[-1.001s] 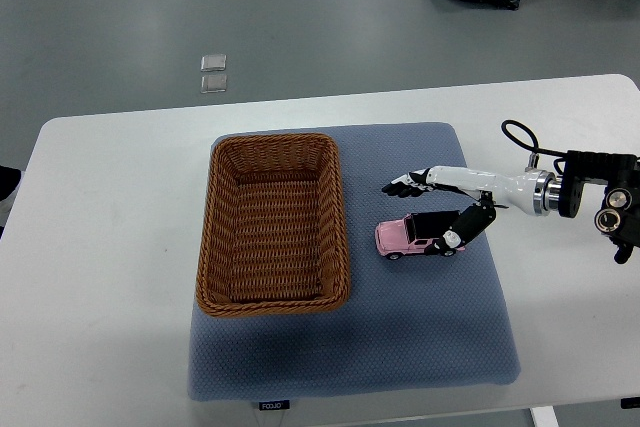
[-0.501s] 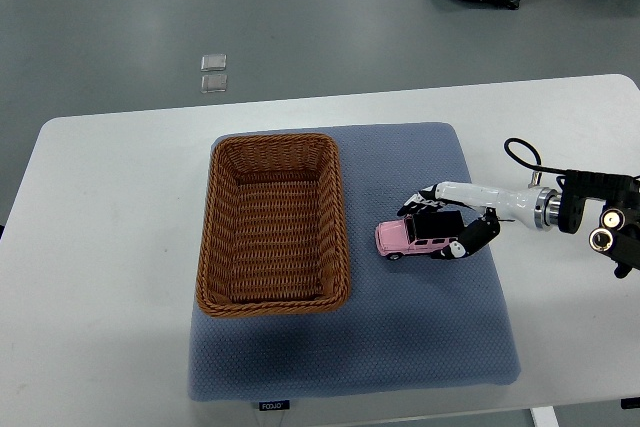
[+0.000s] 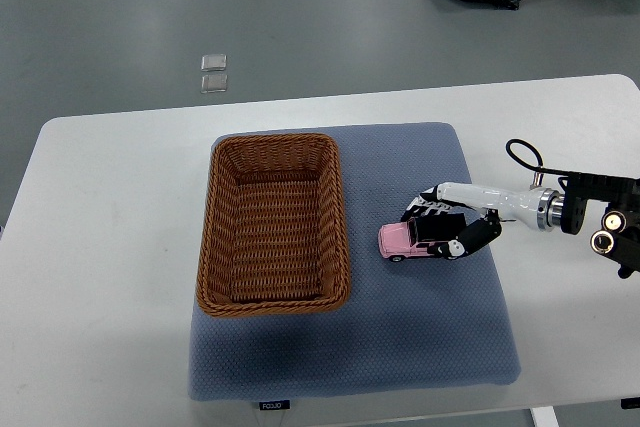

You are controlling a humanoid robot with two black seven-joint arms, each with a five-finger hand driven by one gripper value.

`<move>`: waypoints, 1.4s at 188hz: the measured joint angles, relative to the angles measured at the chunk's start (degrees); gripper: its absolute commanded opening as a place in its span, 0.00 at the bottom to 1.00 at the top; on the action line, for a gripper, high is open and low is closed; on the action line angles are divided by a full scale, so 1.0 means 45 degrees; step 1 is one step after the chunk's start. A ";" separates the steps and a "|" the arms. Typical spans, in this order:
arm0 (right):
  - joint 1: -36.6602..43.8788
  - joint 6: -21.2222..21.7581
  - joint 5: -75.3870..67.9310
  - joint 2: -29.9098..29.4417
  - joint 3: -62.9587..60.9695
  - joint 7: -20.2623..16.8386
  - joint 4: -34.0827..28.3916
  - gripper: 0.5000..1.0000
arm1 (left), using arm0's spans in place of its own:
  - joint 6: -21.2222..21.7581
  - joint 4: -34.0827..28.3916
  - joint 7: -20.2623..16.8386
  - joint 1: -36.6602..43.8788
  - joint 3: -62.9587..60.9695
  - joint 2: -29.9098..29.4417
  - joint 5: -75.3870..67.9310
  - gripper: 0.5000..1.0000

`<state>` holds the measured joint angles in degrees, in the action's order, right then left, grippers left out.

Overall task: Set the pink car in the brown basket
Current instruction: 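Lift the car with the right hand and carry it over the basket, then lower the car into the basket and open the right hand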

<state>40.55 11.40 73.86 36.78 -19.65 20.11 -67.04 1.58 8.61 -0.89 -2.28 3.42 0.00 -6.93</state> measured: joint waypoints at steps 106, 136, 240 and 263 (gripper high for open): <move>0.2850 0.0362 -0.1613 0.1085 -0.0129 -0.0004 -0.0631 0.00 | 0.0001 0.0000 0.0001 0.0000 0.0000 0.0000 -0.0003 1.00; 0.3922 0.0535 -0.2199 0.0289 0.0049 -0.0065 -0.0259 0.00 | 0.0001 0.0027 0.0001 0.0000 0.0015 0.0000 -0.0003 1.00; 0.4077 -0.0060 -0.2216 -0.4511 0.0861 -0.0105 0.2645 0.00 | 0.0000 0.0060 0.0002 -0.0020 0.0012 0.0000 -0.0057 1.00; 0.3750 -0.0374 -0.2185 -0.5153 0.0866 -0.0087 0.3080 0.00 | -0.0029 0.0065 0.0002 -0.0020 -0.0010 0.0000 -0.0062 1.00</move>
<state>57.42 9.72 64.02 13.59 -15.76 19.72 -53.18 1.45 8.90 -0.88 -2.37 3.38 0.00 -7.21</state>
